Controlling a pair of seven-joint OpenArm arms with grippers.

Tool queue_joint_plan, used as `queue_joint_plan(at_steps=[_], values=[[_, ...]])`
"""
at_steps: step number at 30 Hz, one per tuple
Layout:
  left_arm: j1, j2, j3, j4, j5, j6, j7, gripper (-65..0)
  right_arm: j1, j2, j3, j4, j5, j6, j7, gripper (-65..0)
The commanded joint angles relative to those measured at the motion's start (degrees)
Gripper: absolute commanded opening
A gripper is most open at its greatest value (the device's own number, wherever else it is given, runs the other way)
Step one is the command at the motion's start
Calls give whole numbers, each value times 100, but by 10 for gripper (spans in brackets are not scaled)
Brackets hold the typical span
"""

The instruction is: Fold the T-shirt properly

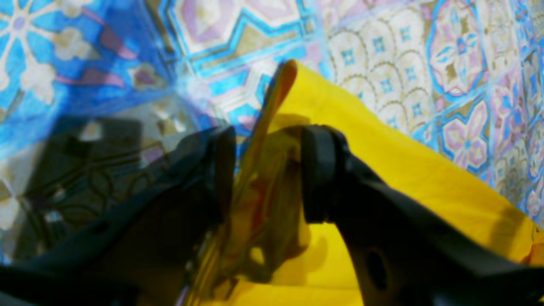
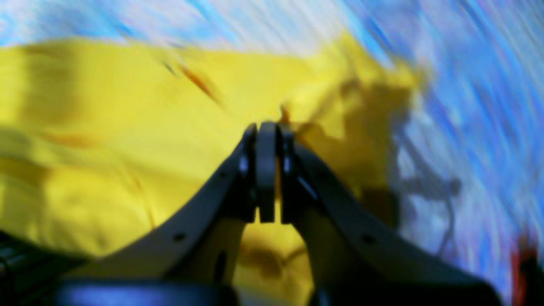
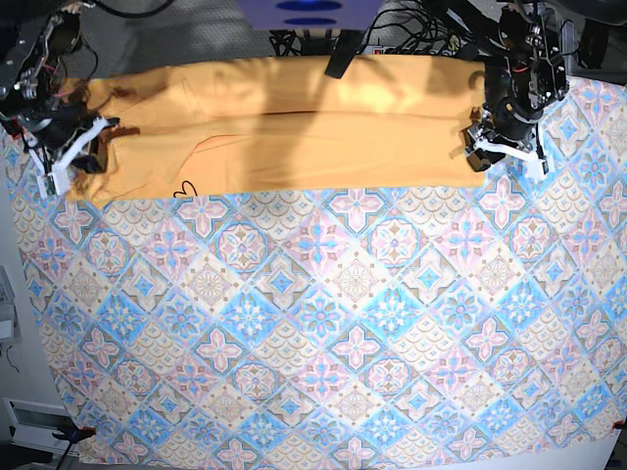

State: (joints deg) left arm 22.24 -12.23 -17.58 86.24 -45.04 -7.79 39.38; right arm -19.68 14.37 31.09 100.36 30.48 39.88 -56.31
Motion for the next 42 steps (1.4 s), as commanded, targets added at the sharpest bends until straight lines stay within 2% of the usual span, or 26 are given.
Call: queue_joint_plan(at_steps=[1, 6, 13, 16, 19, 23, 28, 32, 35, 37, 42], values=[[-13, -65, -22, 75, -46, -52, -83, -402, 135, 106, -89, -62, -195, -10, 71, -639], [-13, -65, -22, 75, -46, -52, -83, -402, 830, -149, -617, -836, -1145, -1, 291, -636], [13, -65, -48, 84, -46, -52, -83, -402, 856, -158, -837, -1609, -1848, -1, 1012, -635], [13, -65, -48, 84, -46, -52, -83, -402, 751, -167, -801, -1653, -1866, -10, 1240, -621], [13, -65, -22, 84, -46, -52, -83, -402, 575, -220, -362, -1389, -1725, -10, 1416, -555], [-4, -65, -31, 84, -46, -52, -83, -402, 408, -404, 245, -941, -1382, -10, 1390, -482], [-13, -65, -75, 102, -63, -52, -100, -399, 65, -431, 253, -458, -1294, 12, 1275, -479], [22, -74, -75, 110, -72, -52, -91, -393, -111, -466, -476, -80, -1066, 12, 1152, -479], [31, -118, -83, 110, -310, -52, -74, -392, -216, -466, -1083, 175, -1057, 12, 1152, -484], [40, -355, -48, 102, -477, -52, -30, -392, -225, -466, -1434, 263, -1057, 12, 1152, -486], [-13, -601, -66, 75, -925, -52, 709, -392, -199, -483, -1997, 219, -1057, 12, 1170, -497]])
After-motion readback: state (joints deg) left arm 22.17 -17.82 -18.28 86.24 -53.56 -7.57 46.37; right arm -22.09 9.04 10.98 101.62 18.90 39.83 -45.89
